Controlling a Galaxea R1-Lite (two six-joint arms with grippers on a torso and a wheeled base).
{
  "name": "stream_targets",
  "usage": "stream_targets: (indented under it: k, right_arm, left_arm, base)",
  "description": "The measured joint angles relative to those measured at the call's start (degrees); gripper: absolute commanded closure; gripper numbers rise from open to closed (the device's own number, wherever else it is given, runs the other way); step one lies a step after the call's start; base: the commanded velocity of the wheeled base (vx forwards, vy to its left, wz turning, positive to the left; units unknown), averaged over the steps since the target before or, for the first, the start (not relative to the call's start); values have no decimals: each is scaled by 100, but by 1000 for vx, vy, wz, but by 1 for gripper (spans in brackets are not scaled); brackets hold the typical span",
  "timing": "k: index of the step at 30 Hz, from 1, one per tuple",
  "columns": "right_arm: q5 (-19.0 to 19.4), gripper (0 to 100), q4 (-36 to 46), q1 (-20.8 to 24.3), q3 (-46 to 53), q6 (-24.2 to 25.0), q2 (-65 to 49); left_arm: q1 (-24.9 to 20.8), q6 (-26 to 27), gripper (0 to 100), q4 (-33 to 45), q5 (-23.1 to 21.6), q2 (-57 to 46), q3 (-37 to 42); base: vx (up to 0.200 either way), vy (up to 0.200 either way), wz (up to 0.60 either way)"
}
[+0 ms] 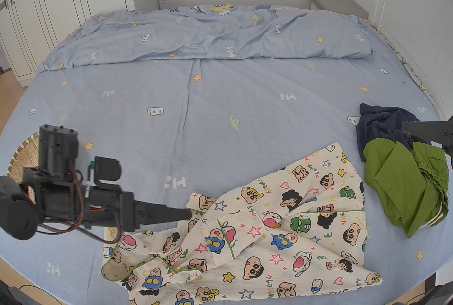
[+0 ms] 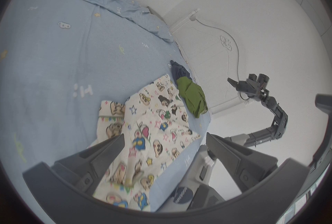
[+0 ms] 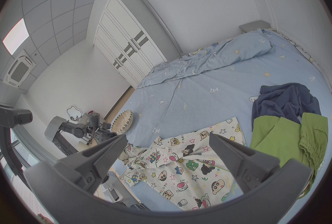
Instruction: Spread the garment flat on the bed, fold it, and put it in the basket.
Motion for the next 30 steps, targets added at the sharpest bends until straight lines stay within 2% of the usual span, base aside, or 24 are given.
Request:
stream_targets:
  k: [3,6,14,24,30]
  right_arm:
    - [-4,0,0,-17,0,0,0]
    - [-9,0,-17,-37,-1,0,0]
    - [-11,0,-71,-61,11,0,11]
    - [-13,0,-74,-68,13,2,9]
    - [-17,0,-77,-72,11,0,9]
  left_arm:
    - [-151,-273,0,-635,79,634,-156]
    - [-343,-479,0,-896,150,1145,-295]
    - [-791,-534,0,-967,202,1851,-262]
    - [-1089,-528,0,-967,238,2144,-101]
    - [-1425,-536,0,-969,394,2244,15]
  base:
    - [0,0,0]
    - [0,0,0]
    - [0,0,0]
    - [0,0,0]
    - [0,0,0]
